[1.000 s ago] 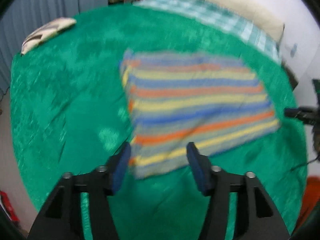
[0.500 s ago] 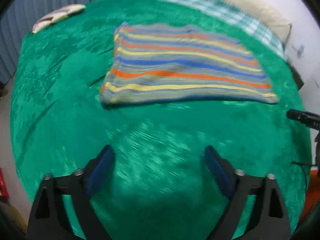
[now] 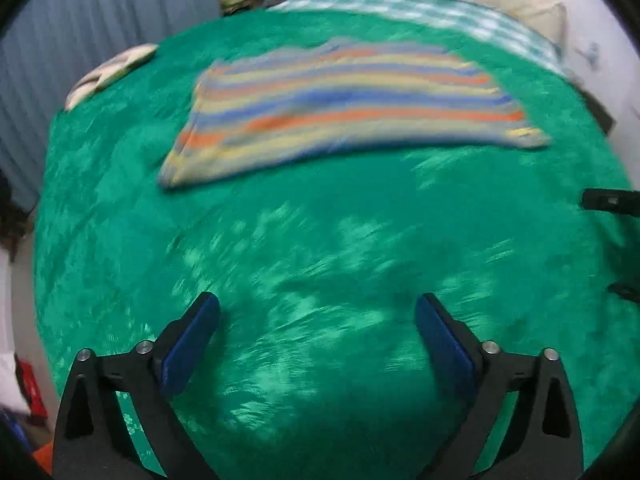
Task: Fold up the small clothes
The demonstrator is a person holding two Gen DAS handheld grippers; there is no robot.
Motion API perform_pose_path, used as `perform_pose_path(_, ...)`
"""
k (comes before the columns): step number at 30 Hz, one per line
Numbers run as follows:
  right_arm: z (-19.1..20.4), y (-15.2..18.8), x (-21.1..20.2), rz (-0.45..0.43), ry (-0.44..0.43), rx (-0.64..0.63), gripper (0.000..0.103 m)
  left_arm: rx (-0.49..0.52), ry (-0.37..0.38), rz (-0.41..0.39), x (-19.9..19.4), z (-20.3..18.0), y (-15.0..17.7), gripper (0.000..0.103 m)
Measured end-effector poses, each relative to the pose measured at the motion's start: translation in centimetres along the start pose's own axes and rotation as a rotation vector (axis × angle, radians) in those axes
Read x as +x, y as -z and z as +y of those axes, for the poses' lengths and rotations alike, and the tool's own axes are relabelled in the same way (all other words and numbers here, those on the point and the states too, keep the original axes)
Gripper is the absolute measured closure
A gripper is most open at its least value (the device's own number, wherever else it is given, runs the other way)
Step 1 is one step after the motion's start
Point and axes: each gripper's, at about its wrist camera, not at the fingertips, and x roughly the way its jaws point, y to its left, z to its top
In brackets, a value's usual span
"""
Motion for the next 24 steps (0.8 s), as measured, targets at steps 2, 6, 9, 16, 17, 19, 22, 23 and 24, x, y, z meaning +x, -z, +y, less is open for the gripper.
perform_pose_path(2,-0.5,-0.8,-0.7,0.016,-0.045,0.011,0.044,0.052,0.072,-0.064,-1.5,-1.8,-1.7,0.008)
perform_pose_path(6,-2.3,-4.3,-2.6,-0.017,-0.102,-0.035,0.044,0.105,0.222,-0.086,-0.7,-6.3,-6.8,0.016)
perform_pose_path(9,-4.4,-7.6,-2.8,-0.038,-0.152,-0.041,0.044,0.155,0.311,-0.064,2.4,-10.5,-10.6,0.022)
perform_pose_path(16,-8.9,-15.5,1.7,0.008,-0.301,0.030,0.044,0.206,0.404,0.041,9.9,-18.2,-13.5,0.035)
perform_pose_path(17,-9.3,-16.7,2.9,0.022,-0.324,0.047,0.044,0.223,0.391,0.023,9.9,-18.8,-13.2,0.035)
perform_pose_path(19,-9.6,-19.2,5.8,0.043,-0.345,0.071,0.044,0.265,0.368,-0.016,9.7,-19.8,-12.9,0.053)
perform_pose_path(22,-9.4,-21.8,9.5,0.077,-0.371,0.096,0.044,0.238,0.311,-0.025,10.0,-19.9,-13.2,0.091)
perform_pose_path(23,-9.2,-22.7,11.1,0.081,-0.385,0.120,0.044,0.213,0.325,-0.022,10.0,-19.7,-13.4,0.092)
perform_pose_path(24,-9.2,-23.2,12.0,0.084,-0.390,0.141,0.044,0.194,0.336,-0.023,10.0,-19.5,-13.6,0.093)
